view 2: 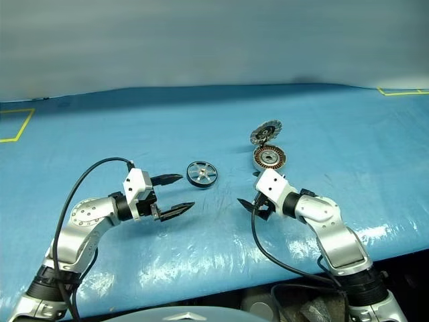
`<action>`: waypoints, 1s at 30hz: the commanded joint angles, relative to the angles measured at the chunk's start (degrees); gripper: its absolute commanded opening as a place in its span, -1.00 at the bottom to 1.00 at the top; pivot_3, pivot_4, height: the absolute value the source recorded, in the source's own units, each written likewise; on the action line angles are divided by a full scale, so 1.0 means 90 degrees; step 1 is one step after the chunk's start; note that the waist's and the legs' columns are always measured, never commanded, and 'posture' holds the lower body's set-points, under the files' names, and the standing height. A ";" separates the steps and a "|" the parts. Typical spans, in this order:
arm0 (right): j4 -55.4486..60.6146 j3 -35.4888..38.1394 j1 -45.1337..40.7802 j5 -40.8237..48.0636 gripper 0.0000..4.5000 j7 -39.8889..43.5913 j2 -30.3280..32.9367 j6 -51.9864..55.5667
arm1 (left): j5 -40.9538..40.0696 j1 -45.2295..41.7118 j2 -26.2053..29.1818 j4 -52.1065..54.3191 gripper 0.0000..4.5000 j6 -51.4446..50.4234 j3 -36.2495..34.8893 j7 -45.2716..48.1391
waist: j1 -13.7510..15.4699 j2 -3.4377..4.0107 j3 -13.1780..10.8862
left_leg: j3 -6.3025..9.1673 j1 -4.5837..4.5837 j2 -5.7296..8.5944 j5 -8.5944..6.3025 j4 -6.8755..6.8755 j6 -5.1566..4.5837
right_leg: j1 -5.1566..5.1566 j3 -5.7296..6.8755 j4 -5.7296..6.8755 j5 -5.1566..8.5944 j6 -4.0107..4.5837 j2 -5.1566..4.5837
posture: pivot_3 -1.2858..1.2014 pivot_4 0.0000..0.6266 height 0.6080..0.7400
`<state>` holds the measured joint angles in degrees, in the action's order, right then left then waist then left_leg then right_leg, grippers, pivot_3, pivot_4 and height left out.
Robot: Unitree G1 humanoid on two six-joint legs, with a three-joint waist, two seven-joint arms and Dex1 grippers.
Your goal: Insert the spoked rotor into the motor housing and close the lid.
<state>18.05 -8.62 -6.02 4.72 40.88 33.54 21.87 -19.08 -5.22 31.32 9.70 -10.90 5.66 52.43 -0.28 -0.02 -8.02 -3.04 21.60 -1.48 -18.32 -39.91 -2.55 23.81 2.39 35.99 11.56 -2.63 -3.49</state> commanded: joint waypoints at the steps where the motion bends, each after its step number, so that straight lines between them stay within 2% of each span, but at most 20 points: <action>1: -0.0006 0.0155 -0.0134 0.0017 0.99 -0.0104 -0.0036 -0.0094 | 0.0002 0.0027 -0.0027 0.0222 1.00 0.0090 -0.0123 -0.0111 | 0.0000 0.0000 0.0000 | 0.0000 0.0000 0.0000 0.0000 0.0000 0.0000 | 0.0000 0.0000 0.0000 0.0000 0.0000 0.0000 | 0.03 -0.52 1.00; 9: -0.0150 0.0158 -0.0217 -0.0026 0.99 -0.0162 -0.0004 -0.0157 | 0.0032 0.0024 -0.0095 0.0180 1.00 0.0136 -0.0149 -0.0284 | 0.0002 0.0000 0.0000 | 0.0000 0.0000 0.0001 0.0000 -0.0002 0.0000 | 0.0000 0.0001 0.0000 0.0000 0.0000 0.0000 | 0.03 -0.52 1.00; 17: -0.0400 0.0080 -0.0594 -0.0491 0.99 -0.0397 0.0133 -0.0059 | 0.0051 0.0035 -0.0225 0.0198 1.00 0.0164 -0.0105 -0.0353 | 0.0007 0.0000 0.0000 | -0.0001 0.0000 0.0002 0.0000 -0.0003 0.0000 | -0.0001 -0.0001 0.0000 -0.0001 -0.0002 0.0000 | 0.03 -0.52 1.00; 21: -0.0602 0.0127 -0.1148 -0.0477 0.99 -0.0405 0.0083 0.0393 | 0.0103 0.0047 -0.0279 0.0183 1.00 0.0179 -0.0061 -0.0371 | -0.0025 0.0001 0.0000 | -0.0003 -0.0001 0.0004 0.0001 -0.0005 0.0001 | -0.0001 -0.0002 0.0002 -0.0003 -0.0003 0.0001 | 0.03 -0.52 1.00; 30: -0.1444 -0.0336 -0.2289 -0.0851 0.99 -0.0302 0.0069 0.1890 | 0.0182 0.0165 -0.0354 0.0195 1.00 0.0224 -0.0018 -0.0471 | -0.0018 0.0001 0.0000 | -0.0002 0.0002 0.0003 -0.0001 -0.0005 -0.0001 | 0.0000 0.0000 0.0001 -0.0003 -0.0003 0.0000 | 0.03 -0.52 1.00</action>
<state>5.40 -11.76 -24.68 -2.49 38.18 34.14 36.07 -17.65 -3.81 28.52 9.70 -10.09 5.52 48.51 -0.44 -0.01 -8.02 -3.06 21.62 -1.45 -18.32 -39.95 -2.57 23.82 2.38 36.00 11.53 -2.66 -3.49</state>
